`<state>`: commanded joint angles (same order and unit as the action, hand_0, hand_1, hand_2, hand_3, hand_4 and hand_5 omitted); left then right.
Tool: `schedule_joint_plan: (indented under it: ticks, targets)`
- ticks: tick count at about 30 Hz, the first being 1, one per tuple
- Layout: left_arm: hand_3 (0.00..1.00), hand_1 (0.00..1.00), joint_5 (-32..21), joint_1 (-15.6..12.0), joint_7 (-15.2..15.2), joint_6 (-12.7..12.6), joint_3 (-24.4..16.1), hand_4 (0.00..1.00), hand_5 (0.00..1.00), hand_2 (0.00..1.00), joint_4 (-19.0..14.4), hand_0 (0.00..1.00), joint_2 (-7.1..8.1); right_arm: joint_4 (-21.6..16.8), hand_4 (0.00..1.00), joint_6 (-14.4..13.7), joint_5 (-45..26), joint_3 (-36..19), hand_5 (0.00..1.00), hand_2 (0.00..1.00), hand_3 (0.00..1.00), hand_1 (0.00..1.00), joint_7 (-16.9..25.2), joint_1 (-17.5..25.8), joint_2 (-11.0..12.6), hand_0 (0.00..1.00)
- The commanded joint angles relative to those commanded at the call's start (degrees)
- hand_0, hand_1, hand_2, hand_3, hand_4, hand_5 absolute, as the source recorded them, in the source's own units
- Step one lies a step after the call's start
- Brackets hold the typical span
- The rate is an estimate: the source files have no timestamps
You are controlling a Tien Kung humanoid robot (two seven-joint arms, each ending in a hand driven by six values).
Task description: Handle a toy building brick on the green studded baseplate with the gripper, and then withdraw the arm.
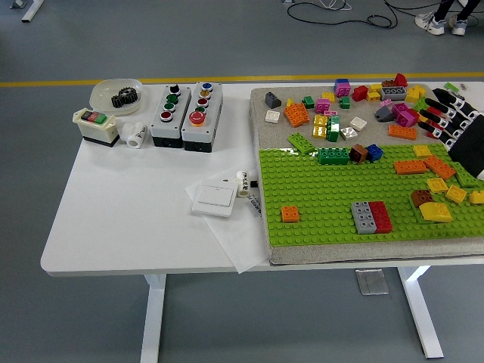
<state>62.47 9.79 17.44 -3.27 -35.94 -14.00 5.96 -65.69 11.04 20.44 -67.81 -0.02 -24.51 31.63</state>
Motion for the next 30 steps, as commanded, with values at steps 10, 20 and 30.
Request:
schedule_joint_plan:
  ticks: [10,20,30]
  targets:
    - [0.598,0.747,-0.2,-0.4,-0.3,-0.1,0.1,0.667,0.605,0.744,0.1,0.743,-0.35,-0.2,0.998,-0.2,-0.3,-0.4,0.998,0.853,0.865,0.844,-0.5,0.5,-0.3,0.916]
    - [0.599,0.747,0.0,-0.9,-0.4,-0.1,-0.2,0.666,0.606,0.743,0.2,0.743,-0.53,-0.4,0.998,-0.4,-0.7,-1.5,0.998,0.854,0.865,0.845,-0.8,1.3,-0.6,0.917]
    - [0.598,0.748,0.2,-1.1,-0.4,0.0,-0.3,0.666,0.606,0.744,0.2,0.745,-0.50,-0.5,0.998,-0.4,-0.7,-1.7,0.998,0.856,0.865,0.847,-0.9,1.6,-0.7,0.920]
